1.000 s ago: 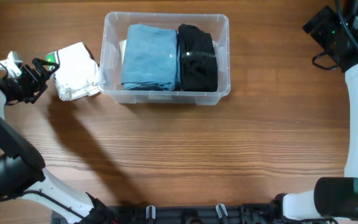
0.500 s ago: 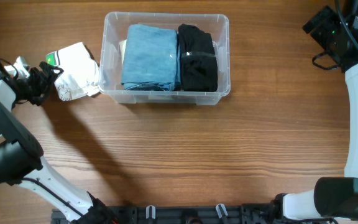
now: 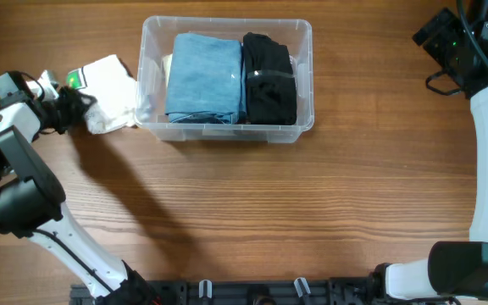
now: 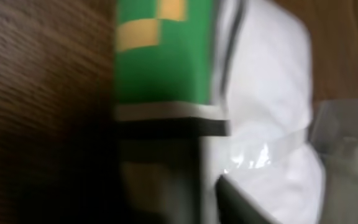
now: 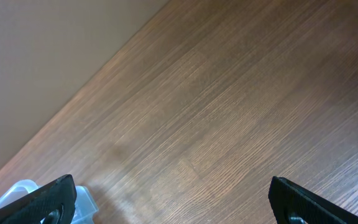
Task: Pack container
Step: 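Grasp the white green-print T-shirt with the left gripper and lift, then carry the white T-shirt over the box and lower it onto the denim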
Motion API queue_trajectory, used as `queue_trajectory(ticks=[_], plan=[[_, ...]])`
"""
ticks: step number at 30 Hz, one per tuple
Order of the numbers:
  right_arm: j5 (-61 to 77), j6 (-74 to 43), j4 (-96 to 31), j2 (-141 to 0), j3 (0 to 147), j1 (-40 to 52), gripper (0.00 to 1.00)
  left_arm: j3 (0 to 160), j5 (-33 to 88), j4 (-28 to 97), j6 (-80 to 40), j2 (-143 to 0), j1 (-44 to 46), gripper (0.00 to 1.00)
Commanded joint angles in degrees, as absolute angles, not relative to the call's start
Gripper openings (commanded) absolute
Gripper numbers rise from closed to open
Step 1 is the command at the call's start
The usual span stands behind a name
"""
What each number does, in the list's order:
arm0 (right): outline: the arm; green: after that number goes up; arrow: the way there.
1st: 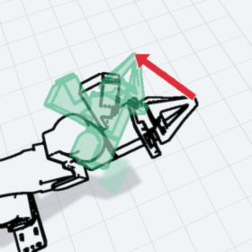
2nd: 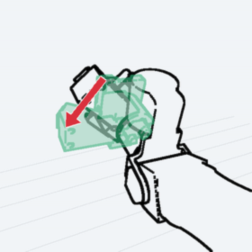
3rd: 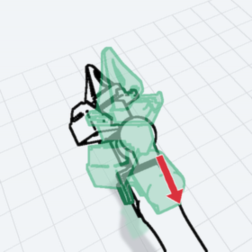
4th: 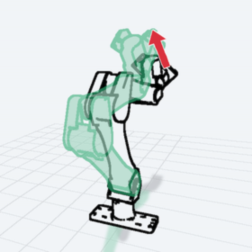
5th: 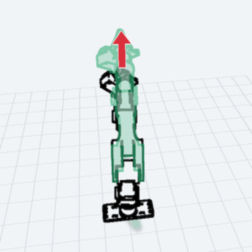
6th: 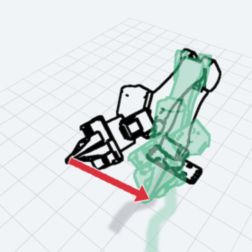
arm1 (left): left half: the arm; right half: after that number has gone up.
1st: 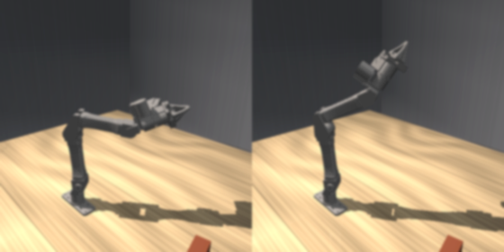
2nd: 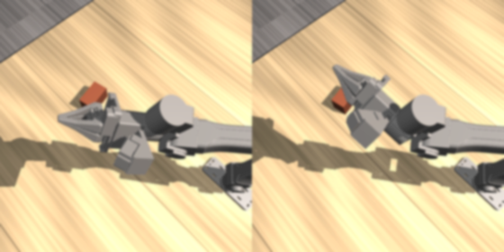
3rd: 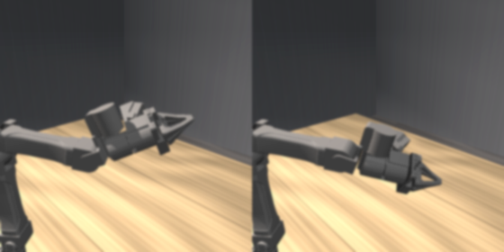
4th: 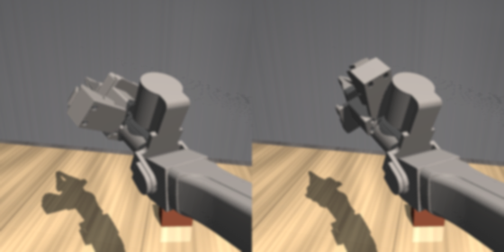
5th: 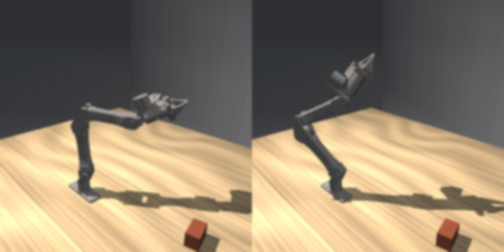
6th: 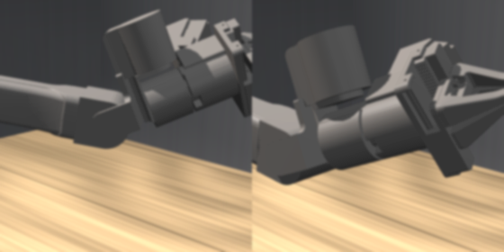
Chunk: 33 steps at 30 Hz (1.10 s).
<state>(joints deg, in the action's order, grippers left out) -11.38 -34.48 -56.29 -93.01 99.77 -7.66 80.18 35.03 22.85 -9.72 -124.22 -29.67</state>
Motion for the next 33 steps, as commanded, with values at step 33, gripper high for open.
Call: queue_trajectory(ticks=[33], plan=[[-10.9, -34.9, -56.2, -93.6, 99.7, -7.5, 1.0, 81.0, 57.9, 7.9, -33.2, -90.1, -6.1, 0.04]])
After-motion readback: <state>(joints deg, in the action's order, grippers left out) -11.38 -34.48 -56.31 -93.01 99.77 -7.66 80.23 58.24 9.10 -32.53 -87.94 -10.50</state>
